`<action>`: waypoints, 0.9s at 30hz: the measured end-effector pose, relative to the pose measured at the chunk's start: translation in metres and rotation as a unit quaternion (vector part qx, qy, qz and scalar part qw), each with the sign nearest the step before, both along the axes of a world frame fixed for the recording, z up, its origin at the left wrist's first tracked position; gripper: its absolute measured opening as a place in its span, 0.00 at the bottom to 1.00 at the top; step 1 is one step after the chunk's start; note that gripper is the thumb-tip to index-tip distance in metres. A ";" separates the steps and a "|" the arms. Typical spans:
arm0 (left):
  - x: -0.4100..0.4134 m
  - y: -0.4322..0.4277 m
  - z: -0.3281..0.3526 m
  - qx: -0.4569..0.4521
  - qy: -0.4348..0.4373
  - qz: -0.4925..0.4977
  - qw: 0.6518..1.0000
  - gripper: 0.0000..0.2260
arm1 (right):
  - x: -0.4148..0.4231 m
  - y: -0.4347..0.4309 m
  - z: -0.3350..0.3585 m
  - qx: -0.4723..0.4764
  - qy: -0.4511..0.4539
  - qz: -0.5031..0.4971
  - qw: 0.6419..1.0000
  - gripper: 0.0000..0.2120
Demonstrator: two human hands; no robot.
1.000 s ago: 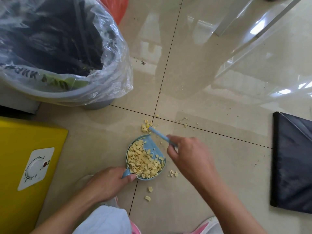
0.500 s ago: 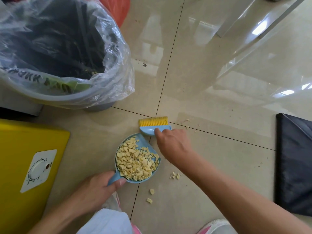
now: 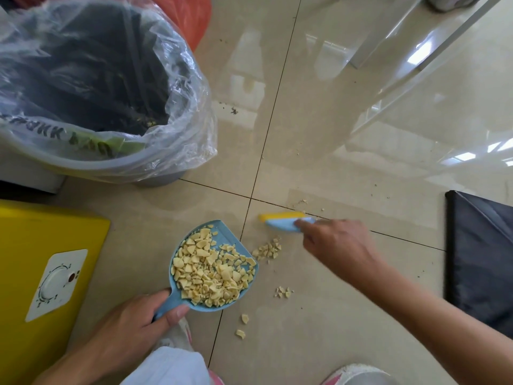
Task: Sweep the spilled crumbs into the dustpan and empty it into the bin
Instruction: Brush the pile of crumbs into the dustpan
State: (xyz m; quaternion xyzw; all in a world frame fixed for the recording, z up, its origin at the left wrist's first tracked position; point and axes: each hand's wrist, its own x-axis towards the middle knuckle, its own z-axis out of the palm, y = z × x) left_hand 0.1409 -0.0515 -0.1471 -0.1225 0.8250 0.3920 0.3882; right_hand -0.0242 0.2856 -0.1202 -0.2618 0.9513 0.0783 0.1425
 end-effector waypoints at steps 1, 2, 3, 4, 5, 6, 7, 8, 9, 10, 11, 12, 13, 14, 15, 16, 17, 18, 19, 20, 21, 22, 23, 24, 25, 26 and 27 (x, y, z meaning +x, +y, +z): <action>-0.001 -0.001 0.000 -0.002 0.001 0.002 1.000 0.32 | -0.012 0.004 0.006 0.011 0.014 -0.037 0.999 0.10; -0.001 -0.001 0.000 -0.004 0.002 0.003 1.000 0.32 | -0.023 0.012 0.009 0.023 0.025 -0.077 0.996 0.11; -0.001 -0.003 -0.001 -0.008 0.001 0.006 1.000 0.33 | -0.034 0.021 0.009 0.037 0.039 -0.117 0.992 0.10; 0.001 -0.005 -0.001 -0.011 0.003 0.010 1.000 0.34 | -0.041 0.030 0.008 0.051 0.049 -0.157 0.985 0.09; 0.002 -0.008 -0.001 -0.013 0.000 0.013 1.000 0.36 | -0.046 0.037 0.004 0.058 0.050 -0.194 0.978 0.09; 0.003 -0.010 -0.002 -0.012 0.000 0.016 1.000 0.38 | -0.047 0.040 -0.002 0.064 0.044 -0.222 0.972 0.09; 0.004 -0.012 -0.001 -0.011 -0.001 0.020 1.000 0.41 | -0.044 0.040 -0.009 0.073 0.032 -0.233 0.969 0.09; 0.004 -0.014 0.001 -0.010 0.002 0.026 1.000 0.41 | -0.037 0.036 -0.016 0.080 0.015 -0.233 0.969 0.10; 0.003 -0.014 0.005 -0.008 0.004 0.032 0.999 0.40 | -0.027 0.026 -0.022 0.085 -0.003 -0.223 0.971 0.11; 0.002 -0.014 0.008 -0.006 0.008 0.039 0.999 0.39 | -0.016 0.014 -0.026 0.084 -0.021 -0.207 0.975 0.12; 0.000 -0.015 0.012 -0.004 0.011 0.046 0.999 0.38 | -0.002 0.001 -0.028 0.072 -0.038 -0.191 0.978 0.12; -0.001 -0.016 0.014 0.000 0.013 0.054 0.998 0.37 | 0.010 -0.012 -0.028 0.057 -0.051 -0.180 0.981 0.12; -0.003 -0.017 0.017 0.007 0.009 0.060 0.998 0.37 | 0.023 -0.023 -0.028 0.039 -0.062 -0.176 0.982 0.11; -0.004 -0.018 0.020 0.015 0.006 0.063 0.998 0.37 | 0.035 -0.033 -0.027 0.025 -0.076 -0.176 0.981 0.10; -0.005 -0.019 0.022 0.018 0.002 0.060 0.998 0.37 | 0.046 -0.041 -0.024 0.019 -0.087 -0.173 0.981 0.08; -0.006 -0.020 0.024 0.020 0.001 0.055 0.998 0.37 | 0.056 -0.046 -0.021 0.022 -0.089 -0.165 0.982 0.06; -0.007 -0.020 0.028 0.022 -0.002 0.049 0.999 0.37 | 0.063 -0.050 -0.019 0.014 -0.076 -0.160 0.984 0.07; -0.008 -0.019 0.030 0.024 -0.003 0.048 0.999 0.37 | 0.068 -0.052 -0.017 0.009 -0.066 -0.152 0.986 0.08; -0.007 -0.019 0.033 0.026 -0.003 0.054 0.998 0.37 | 0.073 -0.051 -0.013 0.006 -0.067 -0.145 0.987 0.09; -0.006 -0.021 0.034 0.026 -0.003 0.062 0.998 0.37 | 0.076 -0.050 -0.007 -0.008 -0.063 -0.148 0.987 0.08; -0.004 -0.023 0.035 0.027 -0.004 0.067 0.997 0.38 | 0.076 -0.048 0.000 -0.026 -0.068 -0.163 0.984 0.06; -0.003 -0.025 0.036 0.030 -0.006 0.068 0.997 0.38 | 0.074 -0.045 0.010 -0.034 -0.082 -0.181 0.980 0.07; -0.001 -0.027 0.036 0.033 -0.010 0.066 0.997 0.39 | 0.070 -0.041 0.018 -0.042 -0.093 -0.198 0.975 0.09; -0.001 -0.028 0.036 0.033 -0.013 0.063 0.997 0.41 | 0.066 -0.038 0.027 -0.058 -0.099 -0.219 0.969 0.10; -0.001 -0.028 0.036 0.031 -0.017 0.058 0.998 0.43 | 0.060 -0.037 0.036 -0.079 -0.111 -0.240 0.961 0.10; -0.001 -0.029 0.036 0.029 -0.020 0.053 0.998 0.44 | 0.056 -0.036 0.038 -0.115 -0.144 -0.268 0.946 0.10; -0.001 -0.029 0.037 0.029 -0.021 0.051 0.998 0.44 | 0.054 -0.038 0.037 -0.163 -0.195 -0.301 0.919 0.10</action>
